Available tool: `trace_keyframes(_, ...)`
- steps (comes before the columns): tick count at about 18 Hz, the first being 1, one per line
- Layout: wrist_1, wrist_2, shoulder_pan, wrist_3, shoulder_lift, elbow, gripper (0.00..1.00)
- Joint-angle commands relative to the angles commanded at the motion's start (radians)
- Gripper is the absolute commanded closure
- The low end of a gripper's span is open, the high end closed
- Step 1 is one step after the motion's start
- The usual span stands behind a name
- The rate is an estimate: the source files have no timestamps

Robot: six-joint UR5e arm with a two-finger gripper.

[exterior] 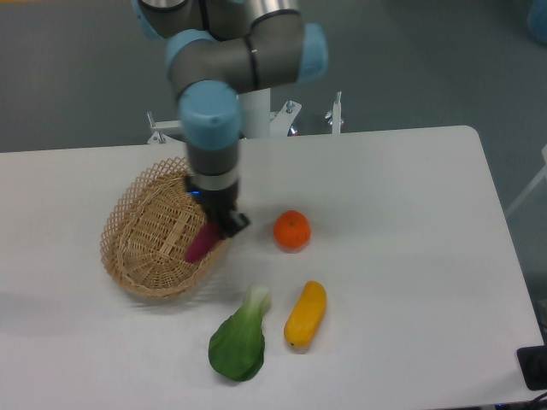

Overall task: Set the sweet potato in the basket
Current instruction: 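Lower the sweet potato into the basket and open the gripper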

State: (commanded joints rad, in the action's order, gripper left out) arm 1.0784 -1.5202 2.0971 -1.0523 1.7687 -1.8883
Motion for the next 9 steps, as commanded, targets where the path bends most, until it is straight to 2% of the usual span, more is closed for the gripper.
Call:
trace_keyframes(3, -0.006, 0.000, -0.020, -0.006, 0.017, -0.012, 0.00)
trace_keyframes(5, -0.026, 0.000, -0.023, -0.005, 0.026, -0.012, 0.00)
trace_keyframes(9, -0.029, -0.002, -0.023, -0.005, 0.023, -0.009, 0.00)
